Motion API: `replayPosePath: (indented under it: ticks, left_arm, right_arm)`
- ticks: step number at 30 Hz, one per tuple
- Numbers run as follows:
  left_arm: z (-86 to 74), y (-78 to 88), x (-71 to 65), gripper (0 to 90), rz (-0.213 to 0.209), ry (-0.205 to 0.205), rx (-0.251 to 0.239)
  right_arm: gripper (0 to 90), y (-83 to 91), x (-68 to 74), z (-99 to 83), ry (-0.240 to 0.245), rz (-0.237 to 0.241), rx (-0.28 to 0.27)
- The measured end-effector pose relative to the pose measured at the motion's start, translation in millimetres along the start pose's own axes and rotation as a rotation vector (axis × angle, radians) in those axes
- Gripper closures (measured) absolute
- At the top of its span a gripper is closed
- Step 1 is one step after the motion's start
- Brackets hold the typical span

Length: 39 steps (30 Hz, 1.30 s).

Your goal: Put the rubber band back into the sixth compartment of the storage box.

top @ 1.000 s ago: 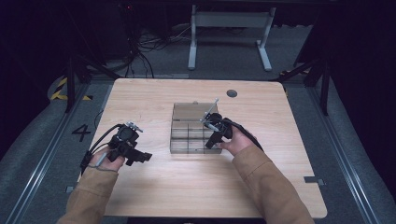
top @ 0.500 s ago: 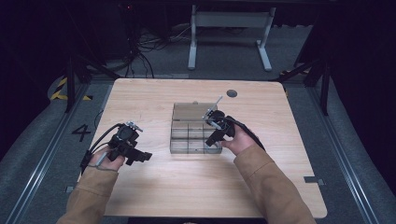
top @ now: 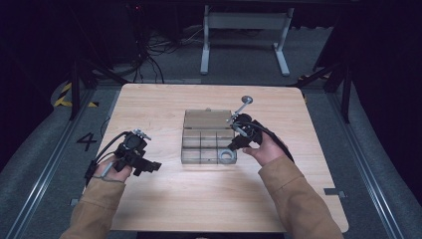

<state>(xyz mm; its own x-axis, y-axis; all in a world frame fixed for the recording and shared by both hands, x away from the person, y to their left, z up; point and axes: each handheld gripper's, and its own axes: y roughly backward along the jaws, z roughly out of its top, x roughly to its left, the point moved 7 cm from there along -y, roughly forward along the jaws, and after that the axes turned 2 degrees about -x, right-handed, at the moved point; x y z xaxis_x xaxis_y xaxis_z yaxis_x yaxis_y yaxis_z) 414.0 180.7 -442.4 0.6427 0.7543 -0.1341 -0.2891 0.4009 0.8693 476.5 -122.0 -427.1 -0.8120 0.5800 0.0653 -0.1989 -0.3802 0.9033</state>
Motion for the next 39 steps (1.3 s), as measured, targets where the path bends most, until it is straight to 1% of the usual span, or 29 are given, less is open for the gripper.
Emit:
replayPosePath:
  ticks: [1,2,4,5,8,11,14,21,24,28,30,33,36,38,39]
  left_arm:
    - [0.1,0.0,0.4,20.9,0.001,-0.001,-0.001]
    - [0.2,0.1,0.6,20.9,0.001,-0.001,-0.003]
    - [0.2,0.4,0.6,20.9,0.0,-0.002,-0.003]
    - [0.2,0.4,0.6,20.9,0.0,-0.001,-0.003]
    - [-0.6,0.6,1.1,20.9,0.001,0.0,-0.001]
    - [-1.6,0.9,2.5,20.9,0.007,0.01,-0.003]
    - [-2.6,2.2,3.9,20.9,0.008,0.012,-0.004]
    - [-3.1,3.0,6.1,20.9,0.013,0.014,-0.006]
    - [-3.2,3.2,6.6,20.9,0.012,0.018,-0.007]
    - [-3.3,3.6,6.9,20.9,0.009,0.021,-0.008]
    - [-3.3,3.9,7.2,20.9,0.01,0.024,-0.01]
    - [-3.5,4.2,8.4,20.9,0.014,0.023,-0.012]
    - [-2.9,4.6,9.4,20.9,0.015,0.028,-0.016]
    - [-2.5,4.6,9.5,20.9,0.014,0.03,-0.017]
    - [-2.0,4.5,9.7,20.9,0.015,0.033,-0.018]
  right_arm:
    - [64.1,2.0,-1.1,-1.6,-0.001,-0.005,-0.003]
    - [64.0,7.5,-3.9,-6.0,-0.012,-0.022,-0.01]
    - [64.0,9.5,-5.2,-7.8,-0.015,-0.026,-0.012]
    - [64.0,12.8,-6.5,-10.4,-0.028,-0.034,-0.019]
    - [63.8,20.6,-11.2,-18.0,-0.04,-0.046,-0.032]
    - [63.4,26.4,-15.9,-24.0,-0.053,-0.065,-0.046]
    - [63.1,32.7,-21.5,-32.4,-0.067,-0.086,-0.059]
    - [61.3,42.4,-29.6,-45.3,-0.095,-0.115,-0.083]
    - [58.1,47.2,-33.4,-51.7,-0.107,-0.136,-0.095]
    - [55.5,50.0,-37.1,-57.3,-0.114,-0.148,-0.104]
    - [54.1,51.9,-39.3,-62.0,-0.126,-0.155,-0.106]
    - [51.4,54.4,-42.4,-69.1,-0.134,-0.178,-0.112]
    - [49.2,57.3,-45.6,-78.7,-0.148,-0.214,-0.128]
    - [49.1,57.7,-45.9,-80.5,-0.146,-0.217,-0.133]
    - [48.8,58.3,-46.2,-83.0,-0.15,-0.227,-0.141]
